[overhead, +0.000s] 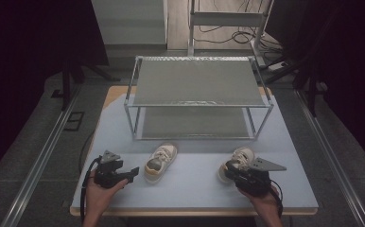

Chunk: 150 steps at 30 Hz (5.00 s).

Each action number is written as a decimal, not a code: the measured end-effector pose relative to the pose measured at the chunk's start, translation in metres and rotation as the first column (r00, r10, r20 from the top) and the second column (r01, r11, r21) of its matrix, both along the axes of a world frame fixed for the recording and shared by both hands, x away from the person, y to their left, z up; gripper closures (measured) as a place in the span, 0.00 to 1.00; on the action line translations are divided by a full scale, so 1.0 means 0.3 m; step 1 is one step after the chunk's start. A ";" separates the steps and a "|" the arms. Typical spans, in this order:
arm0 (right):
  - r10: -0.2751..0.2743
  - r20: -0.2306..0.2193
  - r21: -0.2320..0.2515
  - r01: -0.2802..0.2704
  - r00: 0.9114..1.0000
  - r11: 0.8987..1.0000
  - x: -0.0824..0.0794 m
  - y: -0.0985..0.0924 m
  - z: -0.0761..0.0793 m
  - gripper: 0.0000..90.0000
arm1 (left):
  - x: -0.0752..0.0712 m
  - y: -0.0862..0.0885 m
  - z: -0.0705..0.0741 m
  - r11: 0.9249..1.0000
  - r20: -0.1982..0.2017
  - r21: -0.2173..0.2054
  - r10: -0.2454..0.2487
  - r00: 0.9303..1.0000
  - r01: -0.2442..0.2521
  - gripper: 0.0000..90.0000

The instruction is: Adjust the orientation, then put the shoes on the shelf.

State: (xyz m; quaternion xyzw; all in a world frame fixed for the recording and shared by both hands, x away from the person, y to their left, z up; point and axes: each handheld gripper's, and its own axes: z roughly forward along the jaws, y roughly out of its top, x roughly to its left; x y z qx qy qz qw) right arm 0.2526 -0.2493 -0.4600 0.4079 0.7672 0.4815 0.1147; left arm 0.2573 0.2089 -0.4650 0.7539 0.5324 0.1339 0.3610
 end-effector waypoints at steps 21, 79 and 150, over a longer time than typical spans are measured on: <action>-0.024 0.065 -0.035 0.026 0.998 0.999 -0.050 -0.012 0.025 0.83 | 0.002 -0.002 -0.003 1.000 -0.002 0.001 0.001 1.000 -0.001 0.31; -0.242 0.078 -0.098 0.249 0.967 0.964 -0.170 -0.153 -0.036 1.00 | 0.002 0.006 -0.004 1.000 -0.003 -0.001 0.004 1.000 -0.004 0.31; -0.181 -0.108 -0.270 0.146 0.978 0.952 0.118 -0.192 -0.061 0.23 | 0.154 -0.321 -0.027 0.976 -0.189 0.158 -0.117 0.975 0.148 0.18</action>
